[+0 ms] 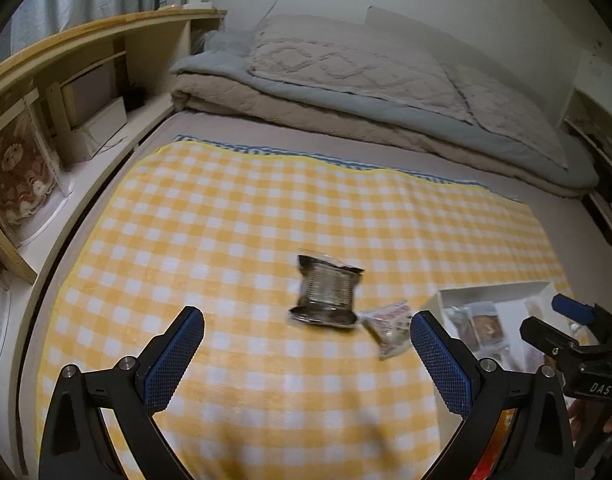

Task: Organize snacks
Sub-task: 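Lift both tools away from the tray toward the dark cake and printed packet, then grasp the dark foil cake with the left tool while the right tool grasps the white printed packet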

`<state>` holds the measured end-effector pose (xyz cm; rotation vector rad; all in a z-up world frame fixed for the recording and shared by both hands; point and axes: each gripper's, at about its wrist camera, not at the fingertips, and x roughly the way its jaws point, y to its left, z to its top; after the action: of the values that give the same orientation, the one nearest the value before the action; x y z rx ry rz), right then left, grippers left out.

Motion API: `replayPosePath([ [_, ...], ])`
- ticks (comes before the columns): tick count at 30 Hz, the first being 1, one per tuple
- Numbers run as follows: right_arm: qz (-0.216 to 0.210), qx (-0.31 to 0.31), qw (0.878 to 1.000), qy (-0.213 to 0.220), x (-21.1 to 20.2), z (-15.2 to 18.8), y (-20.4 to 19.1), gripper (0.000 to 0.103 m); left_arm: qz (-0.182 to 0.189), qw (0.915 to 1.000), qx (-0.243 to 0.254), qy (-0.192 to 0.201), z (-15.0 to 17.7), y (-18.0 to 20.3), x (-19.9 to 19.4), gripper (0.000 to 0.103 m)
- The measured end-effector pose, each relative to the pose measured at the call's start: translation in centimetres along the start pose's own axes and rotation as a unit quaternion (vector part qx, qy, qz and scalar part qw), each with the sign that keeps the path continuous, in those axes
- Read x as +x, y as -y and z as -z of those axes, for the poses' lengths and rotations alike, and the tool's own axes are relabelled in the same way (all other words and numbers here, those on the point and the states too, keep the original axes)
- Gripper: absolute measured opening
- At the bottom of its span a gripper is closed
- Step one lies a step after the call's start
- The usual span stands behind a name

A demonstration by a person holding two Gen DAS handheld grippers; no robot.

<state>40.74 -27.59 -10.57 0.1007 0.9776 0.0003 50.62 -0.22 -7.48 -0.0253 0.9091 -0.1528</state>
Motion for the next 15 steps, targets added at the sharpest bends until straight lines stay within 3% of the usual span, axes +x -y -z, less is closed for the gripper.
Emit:
replayPosePath([
  [5,-0.039,-0.010,0.999,-0.016,2.3,-0.9,-2.0,0.102,0.015,0.9998,0.014,-0.003,-1.0,-0.5,1.5,0.103],
  [7,-0.055,-0.016,0.998,-0.031,3.5,-1.2,-2.8,0.084,0.021,0.9996,0.015,-0.007,-1.4,-0.6,2.6,0.102],
  [10,-0.075,-0.033,0.995,-0.062,5.6,-1.4,-4.3,0.066,0.032,0.9990,0.016,-0.028,-1.9,-0.2,4.8,0.102],
  [13,-0.073,-0.058,0.991,-0.097,8.0,-1.3,-5.7,0.055,0.029,0.9984,0.027,-0.040,-2.7,0.6,6.9,0.102],
  [15,-0.072,-0.074,0.988,-0.112,9.5,-1.0,-6.4,0.054,0.023,0.9981,0.034,-0.047,-3.1,1.0,8.5,0.102],
])
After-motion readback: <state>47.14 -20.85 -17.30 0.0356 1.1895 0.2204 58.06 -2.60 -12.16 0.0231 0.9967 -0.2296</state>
